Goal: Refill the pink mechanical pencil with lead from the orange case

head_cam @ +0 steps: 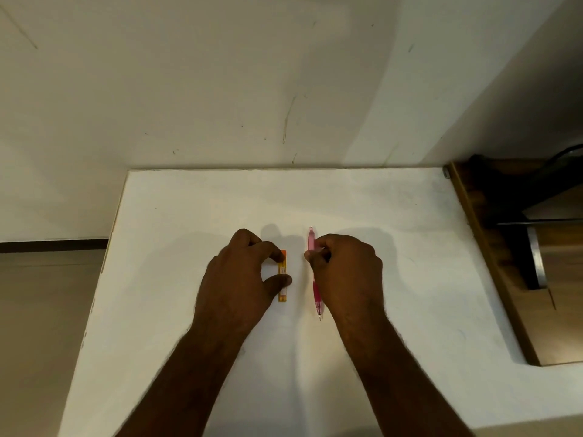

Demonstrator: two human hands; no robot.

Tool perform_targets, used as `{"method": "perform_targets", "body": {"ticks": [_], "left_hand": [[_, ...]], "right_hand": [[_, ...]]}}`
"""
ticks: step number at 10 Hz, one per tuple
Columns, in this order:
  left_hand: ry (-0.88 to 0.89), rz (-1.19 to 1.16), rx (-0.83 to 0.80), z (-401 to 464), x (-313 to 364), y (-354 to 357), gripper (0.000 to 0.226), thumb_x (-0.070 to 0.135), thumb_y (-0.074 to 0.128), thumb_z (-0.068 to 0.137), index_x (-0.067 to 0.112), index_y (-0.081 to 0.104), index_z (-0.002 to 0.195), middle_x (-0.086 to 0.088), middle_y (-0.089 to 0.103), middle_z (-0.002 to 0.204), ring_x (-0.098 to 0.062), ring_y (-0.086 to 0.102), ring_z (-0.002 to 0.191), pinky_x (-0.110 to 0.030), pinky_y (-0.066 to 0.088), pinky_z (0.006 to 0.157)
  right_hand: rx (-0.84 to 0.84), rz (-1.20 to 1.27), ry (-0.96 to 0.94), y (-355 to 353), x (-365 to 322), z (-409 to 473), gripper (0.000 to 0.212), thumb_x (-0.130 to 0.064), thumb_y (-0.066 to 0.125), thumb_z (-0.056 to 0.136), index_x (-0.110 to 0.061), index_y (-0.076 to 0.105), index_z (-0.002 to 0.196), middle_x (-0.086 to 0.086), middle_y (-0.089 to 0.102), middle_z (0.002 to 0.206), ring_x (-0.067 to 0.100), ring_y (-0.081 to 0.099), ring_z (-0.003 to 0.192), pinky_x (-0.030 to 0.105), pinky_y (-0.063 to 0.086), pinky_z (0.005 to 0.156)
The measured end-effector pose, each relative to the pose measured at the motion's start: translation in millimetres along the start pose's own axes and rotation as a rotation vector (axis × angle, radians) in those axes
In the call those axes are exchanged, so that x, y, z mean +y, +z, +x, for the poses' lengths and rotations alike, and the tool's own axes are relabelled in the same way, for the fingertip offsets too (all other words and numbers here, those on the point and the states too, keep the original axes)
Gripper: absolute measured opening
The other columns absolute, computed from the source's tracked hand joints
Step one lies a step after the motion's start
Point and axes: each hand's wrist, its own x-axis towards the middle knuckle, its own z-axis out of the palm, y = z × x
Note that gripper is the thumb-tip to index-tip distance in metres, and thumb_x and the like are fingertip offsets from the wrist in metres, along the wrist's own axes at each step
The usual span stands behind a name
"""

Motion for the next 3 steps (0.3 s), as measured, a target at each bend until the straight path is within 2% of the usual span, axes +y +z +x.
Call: {"method": "perform_targets", "body": {"ticks": [1, 2, 3], "left_hand": [[0.011, -0.006, -0.001, -0.3, 1.3, -0.7, 0.039, 0.051, 0.079, 0.074, 0.034, 0.069, 0.108, 0.011, 0.055, 0.109, -0.01, 0.056, 0.085, -0.026, 0.049, 0.078], [0.063, -0.004, 0.036, 0.3, 2.3, -1.9, 0.042, 0.053, 0.076, 0.075, 0.033, 0.068, 0.111, 0.01, 0.057, 0.111, -0.012, 0.059, 0.091, -0.03, 0.053, 0.08], [0.1, -0.001, 0.124, -0.2, 3.8, -6.1, 0.043, 0.055, 0.071, 0.079, 0.032, 0.067, 0.115, 0.008, 0.06, 0.115, -0.014, 0.057, 0.104, -0.03, 0.05, 0.087]], "right_hand": [[0.003, -0.003, -0.005, -0.1, 0.7, 0.2, 0.03, -0.043, 0.062, 0.098, -0.018, 0.074, 0.106, 0.002, 0.077, 0.099, 0.018, 0.07, 0.087, 0.024, 0.044, 0.073], [0.065, 0.037, 0.028, -3.1, -0.7, 0.0, 0.043, -0.054, 0.061, 0.094, -0.018, 0.073, 0.113, 0.002, 0.078, 0.103, 0.019, 0.072, 0.091, 0.024, 0.043, 0.076], [0.166, 0.08, 0.048, -7.1, -4.3, -2.9, 0.057, -0.066, 0.055, 0.09, -0.024, 0.067, 0.125, -0.001, 0.075, 0.113, 0.018, 0.071, 0.1, 0.026, 0.045, 0.081]]}}
